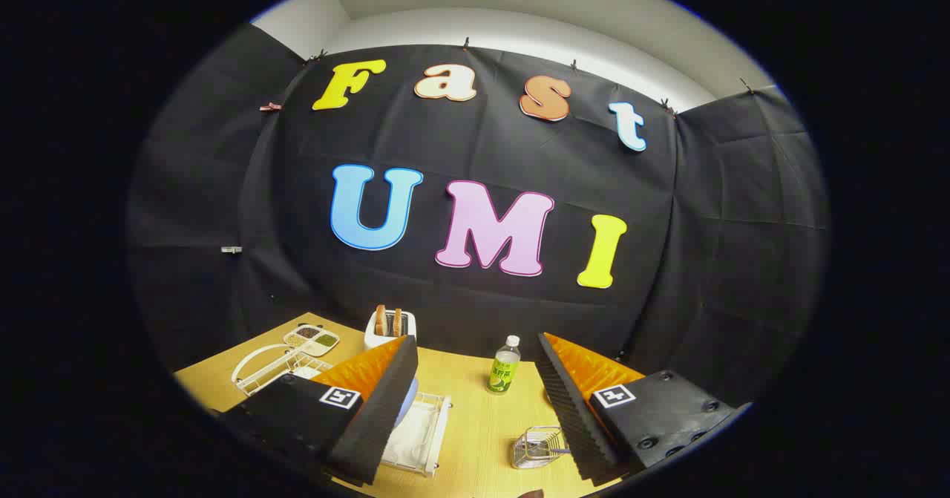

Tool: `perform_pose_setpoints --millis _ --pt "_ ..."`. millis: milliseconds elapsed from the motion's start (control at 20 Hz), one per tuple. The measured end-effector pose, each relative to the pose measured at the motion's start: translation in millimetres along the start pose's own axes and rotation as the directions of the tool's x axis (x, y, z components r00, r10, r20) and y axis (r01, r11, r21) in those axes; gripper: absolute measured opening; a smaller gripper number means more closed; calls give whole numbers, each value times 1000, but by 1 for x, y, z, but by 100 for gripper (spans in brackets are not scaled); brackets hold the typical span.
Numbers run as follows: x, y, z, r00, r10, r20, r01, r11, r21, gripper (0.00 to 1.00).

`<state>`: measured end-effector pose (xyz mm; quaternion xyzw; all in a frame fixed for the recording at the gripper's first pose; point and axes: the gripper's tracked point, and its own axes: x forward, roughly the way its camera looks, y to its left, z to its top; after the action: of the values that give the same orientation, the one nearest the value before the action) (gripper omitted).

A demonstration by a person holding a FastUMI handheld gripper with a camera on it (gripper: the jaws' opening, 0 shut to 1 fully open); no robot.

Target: Take the plate from the dish rack, then take the spoon from the basket and place it into the plate.

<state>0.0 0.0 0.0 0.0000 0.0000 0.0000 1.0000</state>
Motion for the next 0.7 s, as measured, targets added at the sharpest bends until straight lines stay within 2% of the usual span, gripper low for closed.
perform_pose_setpoints --millis 700 --pt "5 6 -8 1000 -11 -23 11 1000 5 98"
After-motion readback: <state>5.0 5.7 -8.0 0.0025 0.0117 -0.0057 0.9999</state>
